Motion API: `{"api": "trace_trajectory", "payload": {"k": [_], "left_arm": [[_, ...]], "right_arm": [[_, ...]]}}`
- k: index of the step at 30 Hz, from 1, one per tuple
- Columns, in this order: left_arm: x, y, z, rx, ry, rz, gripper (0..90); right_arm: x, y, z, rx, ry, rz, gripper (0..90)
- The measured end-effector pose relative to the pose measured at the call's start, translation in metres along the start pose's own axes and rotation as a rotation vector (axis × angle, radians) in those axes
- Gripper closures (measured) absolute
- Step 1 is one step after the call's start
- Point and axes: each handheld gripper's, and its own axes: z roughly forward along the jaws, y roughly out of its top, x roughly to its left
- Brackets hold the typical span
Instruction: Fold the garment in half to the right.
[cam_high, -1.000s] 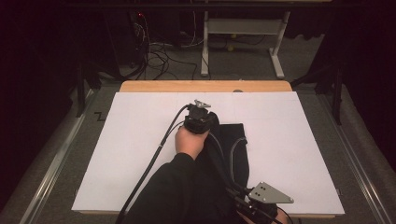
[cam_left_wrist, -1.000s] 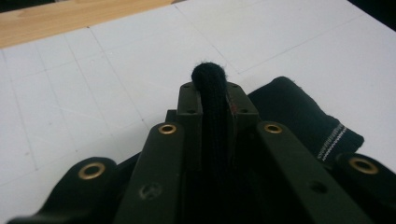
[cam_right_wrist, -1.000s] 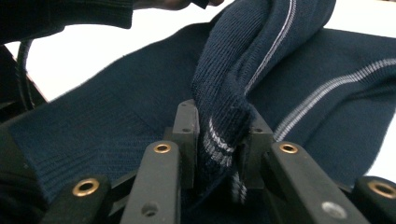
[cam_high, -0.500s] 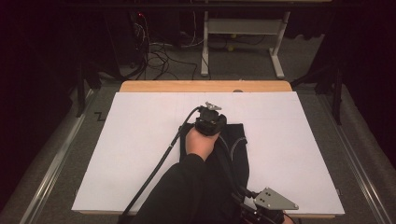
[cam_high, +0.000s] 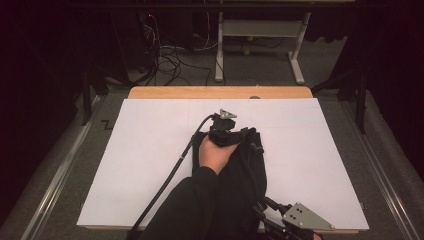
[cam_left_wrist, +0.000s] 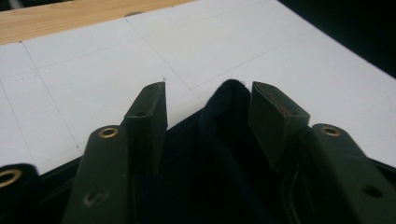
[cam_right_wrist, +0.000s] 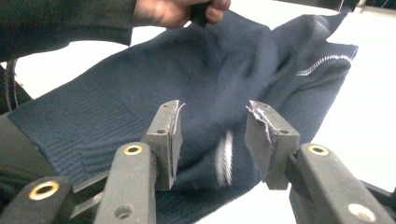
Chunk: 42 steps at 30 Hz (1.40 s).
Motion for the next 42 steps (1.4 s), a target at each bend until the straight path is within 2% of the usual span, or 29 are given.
{"api": "trace_trajectory", "payload": {"k": [3,7,10,13,20,25,28,29,33,36,38,42], "left_arm": [[0.004,-0.008,-0.009,-0.024,-0.009,0.011,40.3],[0.011,-0.023,-0.023,-0.020,-0.013,0.038,34.0],[0.019,-0.037,-0.035,-0.009,0.008,0.069,27.3],[0.029,-0.052,-0.050,-0.019,0.021,0.077,20.9],[0.055,-0.091,-0.096,-0.058,0.037,0.088,11.6],[0.075,-0.120,-0.131,-0.081,0.041,0.061,6.1],[0.084,-0.133,-0.147,-0.068,0.025,0.048,0.0],[0.087,-0.140,-0.154,-0.065,0.030,0.050,0.0],[0.095,-0.158,-0.176,-0.066,0.076,0.078,0.0],[0.103,-0.165,-0.189,-0.082,0.096,0.061,0.0],[0.110,-0.169,-0.194,-0.091,0.099,0.041,0.0],[0.120,-0.173,-0.196,-0.085,0.104,0.019,0.0]], "right_arm": [[0.001,0.002,-0.001,-0.011,0.001,-0.009,56.0],[0.001,0.003,0.000,-0.013,0.002,-0.012,56.0],[0.000,0.005,0.002,-0.014,-0.004,-0.009,56.3],[-0.005,0.008,0.007,-0.012,-0.015,-0.008,58.8],[-0.021,0.022,0.037,0.028,-0.028,0.007,70.4],[-0.030,0.032,0.063,0.056,-0.053,-0.010,75.4],[-0.036,0.039,0.081,0.080,-0.081,-0.044,86.1],[-0.039,0.041,0.086,0.086,-0.089,-0.042,89.0],[-0.062,0.053,0.116,0.131,-0.152,-0.022,90.0],[-0.078,0.054,0.129,0.187,-0.233,-0.005,90.0],[-0.091,0.050,0.130,0.217,-0.266,0.036,90.0],[-0.106,0.042,0.118,0.226,-0.298,0.060,90.0]]}}
